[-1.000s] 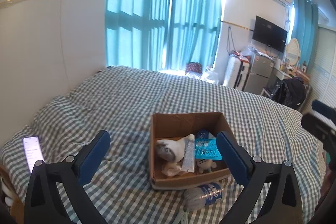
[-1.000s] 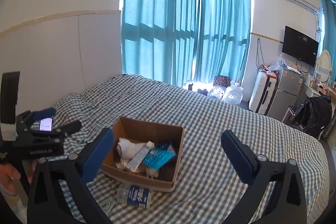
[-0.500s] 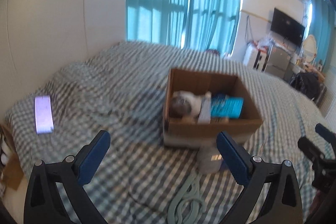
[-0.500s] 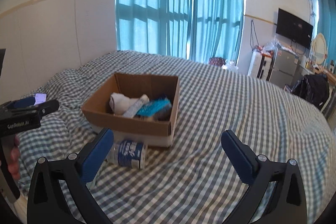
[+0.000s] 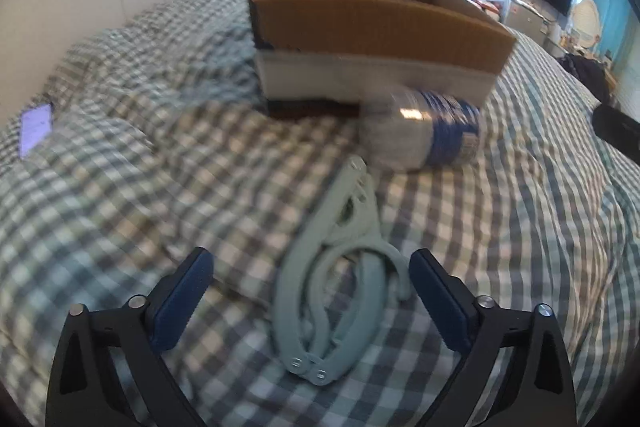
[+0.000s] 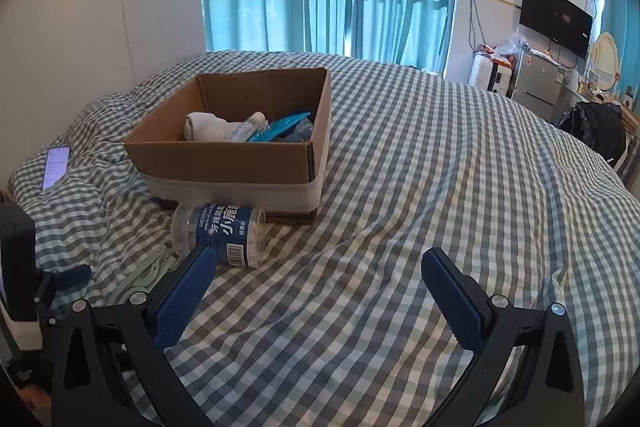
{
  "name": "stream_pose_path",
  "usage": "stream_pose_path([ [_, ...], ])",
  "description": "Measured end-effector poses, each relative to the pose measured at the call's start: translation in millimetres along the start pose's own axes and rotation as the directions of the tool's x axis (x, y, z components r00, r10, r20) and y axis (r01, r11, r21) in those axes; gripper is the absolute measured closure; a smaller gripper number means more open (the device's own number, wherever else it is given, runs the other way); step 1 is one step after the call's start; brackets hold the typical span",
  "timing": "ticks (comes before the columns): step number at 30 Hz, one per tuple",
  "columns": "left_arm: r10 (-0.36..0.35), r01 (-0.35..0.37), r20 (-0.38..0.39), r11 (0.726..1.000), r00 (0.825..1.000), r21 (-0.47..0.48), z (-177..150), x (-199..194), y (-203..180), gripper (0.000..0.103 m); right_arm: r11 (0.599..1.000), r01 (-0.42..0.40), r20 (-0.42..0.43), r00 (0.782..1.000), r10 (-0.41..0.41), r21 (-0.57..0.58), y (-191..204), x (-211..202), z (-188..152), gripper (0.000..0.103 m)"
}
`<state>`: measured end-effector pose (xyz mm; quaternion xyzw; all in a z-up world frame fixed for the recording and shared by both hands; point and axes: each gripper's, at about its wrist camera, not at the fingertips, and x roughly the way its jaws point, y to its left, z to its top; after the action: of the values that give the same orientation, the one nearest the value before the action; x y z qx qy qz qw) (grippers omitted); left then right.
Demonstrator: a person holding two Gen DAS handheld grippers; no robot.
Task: Organize objects
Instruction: 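Grasp the green plastic clip with the left tool while the right tool grasps the floss jar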
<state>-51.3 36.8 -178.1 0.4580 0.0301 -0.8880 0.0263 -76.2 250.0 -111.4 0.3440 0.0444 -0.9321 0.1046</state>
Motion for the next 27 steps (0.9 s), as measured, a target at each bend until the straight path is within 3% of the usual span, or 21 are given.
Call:
stream_pose_path([
  [2, -0.022, 0.023, -0.052, 0.999, 0.998, 0.037, -8, 10, -8, 0.018, 1.0, 0.003, -0.01, 1.0, -0.003, 0.002, 0, 2, -1, 0.0],
  [4, 0.002, 0.001, -0.041, 0.997, 0.999, 0.081, -13, 11, -15, 0.021, 1.0, 0.01, -0.021, 1.0, -0.01, 0.005, 1, 4, -3, 0.0],
  [6, -0.017, 0.02, -0.034, 0.995, 0.999, 0.1, -14, 8, -16, 0.036, 1.0, 0.014, -0.025, 1.0, -0.014, 0.01, 1, 4, -5, 0.0],
  [10, -0.041, 0.045, -0.035, 0.994, 0.999, 0.104, -10, 0, -13, 0.038, 1.0, 0.021, -0.039, 0.999, -0.02, 0.02, 0, 6, -9, 0.0],
  [11, -0.047, 0.049, -0.031, 0.994, 0.998, 0.094, -8, -5, -9, 0.053, 1.0, 0.021, -0.042, 0.999, -0.02, 0.022, 1, 7, -10, 0.0],
  [20, -0.079, 0.078, 0.076, 0.997, 0.994, 0.022, 28, -33, 23, 0.058, 1.0, -0.011, -0.071, 0.997, 0.013, 0.025, 13, 17, -11, 0.0],
  [21, -0.071, 0.07, 0.085, 0.997, 0.994, 0.008, 33, -32, 29, 0.088, 1.0, -0.016, -0.075, 0.997, 0.017, 0.021, 17, 19, -10, 0.0],
  [27, -0.131, 0.133, 0.067, 0.991, 0.989, -0.026, 57, -11, 54, 0.089, 0.998, -0.056, -0.109, 0.993, 0.056, 0.004, 43, 40, -2, 0.0],
])
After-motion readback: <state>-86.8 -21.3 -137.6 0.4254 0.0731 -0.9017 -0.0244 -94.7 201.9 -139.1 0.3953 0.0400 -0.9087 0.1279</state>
